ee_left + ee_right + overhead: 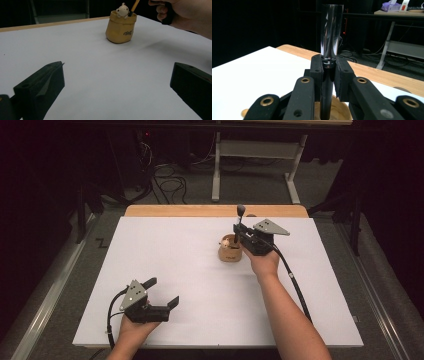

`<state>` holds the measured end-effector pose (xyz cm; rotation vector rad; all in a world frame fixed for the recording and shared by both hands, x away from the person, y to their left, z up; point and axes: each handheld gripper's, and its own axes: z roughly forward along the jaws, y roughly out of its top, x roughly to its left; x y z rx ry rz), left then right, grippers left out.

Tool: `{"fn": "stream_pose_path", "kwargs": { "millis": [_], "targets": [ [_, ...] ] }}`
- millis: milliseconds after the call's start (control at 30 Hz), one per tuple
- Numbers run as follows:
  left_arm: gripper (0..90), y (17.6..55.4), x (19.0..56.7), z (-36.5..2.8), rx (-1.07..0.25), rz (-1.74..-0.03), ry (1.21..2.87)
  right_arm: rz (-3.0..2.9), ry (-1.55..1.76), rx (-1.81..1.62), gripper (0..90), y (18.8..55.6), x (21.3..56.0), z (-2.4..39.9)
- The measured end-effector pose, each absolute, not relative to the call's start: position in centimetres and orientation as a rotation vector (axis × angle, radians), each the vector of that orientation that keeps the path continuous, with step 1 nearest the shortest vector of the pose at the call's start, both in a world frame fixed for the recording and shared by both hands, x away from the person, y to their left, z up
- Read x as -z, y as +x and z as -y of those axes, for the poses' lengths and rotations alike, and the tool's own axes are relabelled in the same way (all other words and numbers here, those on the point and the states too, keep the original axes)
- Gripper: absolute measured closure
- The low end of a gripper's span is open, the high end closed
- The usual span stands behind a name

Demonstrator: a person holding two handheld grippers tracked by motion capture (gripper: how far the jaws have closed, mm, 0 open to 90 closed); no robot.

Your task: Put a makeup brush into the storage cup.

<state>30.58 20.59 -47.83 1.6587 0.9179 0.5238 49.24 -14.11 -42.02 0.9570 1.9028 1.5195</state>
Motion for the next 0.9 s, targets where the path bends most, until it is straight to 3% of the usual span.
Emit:
{"fn": "stream_pose_path", "kwargs": {
  "millis": [900],
  "targets": [
    [0.7, 30.3, 47.8, -20.5, -0.518, -0.909, 1.656, -1.936, 1.022, -1.504, 80.0, 50.0, 44.0, 13.7]
  ]
}}
